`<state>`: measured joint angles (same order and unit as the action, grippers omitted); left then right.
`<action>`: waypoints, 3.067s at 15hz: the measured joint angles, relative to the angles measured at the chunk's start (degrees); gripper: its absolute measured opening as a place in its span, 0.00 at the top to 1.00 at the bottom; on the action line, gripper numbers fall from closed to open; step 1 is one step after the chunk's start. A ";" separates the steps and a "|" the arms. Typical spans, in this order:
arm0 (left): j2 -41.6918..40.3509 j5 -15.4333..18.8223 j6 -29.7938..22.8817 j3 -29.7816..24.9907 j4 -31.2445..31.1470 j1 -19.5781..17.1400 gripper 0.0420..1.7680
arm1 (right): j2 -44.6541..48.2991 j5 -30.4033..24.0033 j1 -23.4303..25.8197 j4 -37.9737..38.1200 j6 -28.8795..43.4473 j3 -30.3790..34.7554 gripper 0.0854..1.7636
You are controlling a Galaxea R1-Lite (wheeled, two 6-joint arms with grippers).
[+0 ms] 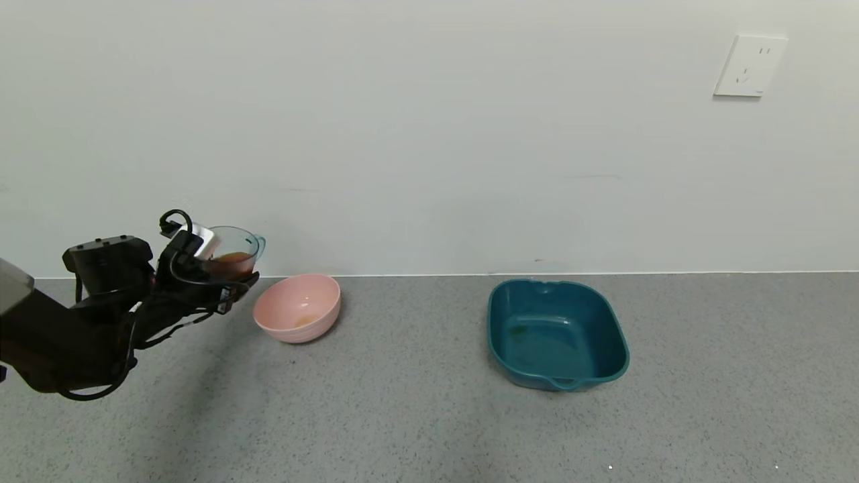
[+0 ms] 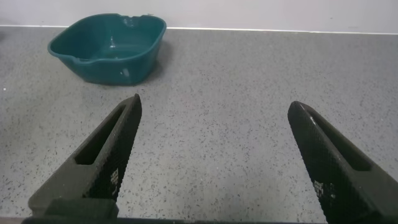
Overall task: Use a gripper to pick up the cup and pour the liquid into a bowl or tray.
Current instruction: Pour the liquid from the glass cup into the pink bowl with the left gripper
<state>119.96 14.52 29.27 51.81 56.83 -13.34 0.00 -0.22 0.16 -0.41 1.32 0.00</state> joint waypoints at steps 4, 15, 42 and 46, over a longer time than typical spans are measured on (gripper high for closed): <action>0.00 -0.09 3.34 -0.20 -0.11 0.09 0.26 | 0.00 -0.02 0.00 0.00 0.00 0.00 0.03; -0.13 -2.45 10.63 -0.79 -0.33 0.74 0.26 | 0.00 -0.02 -0.02 0.00 0.02 0.00 0.03; -0.79 -7.63 29.55 -3.00 -0.13 3.32 0.26 | 0.00 -0.02 0.00 0.01 0.00 0.00 0.03; -0.79 -9.05 32.11 -2.65 -0.22 3.56 0.26 | 0.00 -0.02 0.00 0.00 -0.02 0.00 0.03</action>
<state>119.16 5.47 61.38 49.16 56.61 -9.78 0.00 -0.24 0.16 -0.41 1.29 0.00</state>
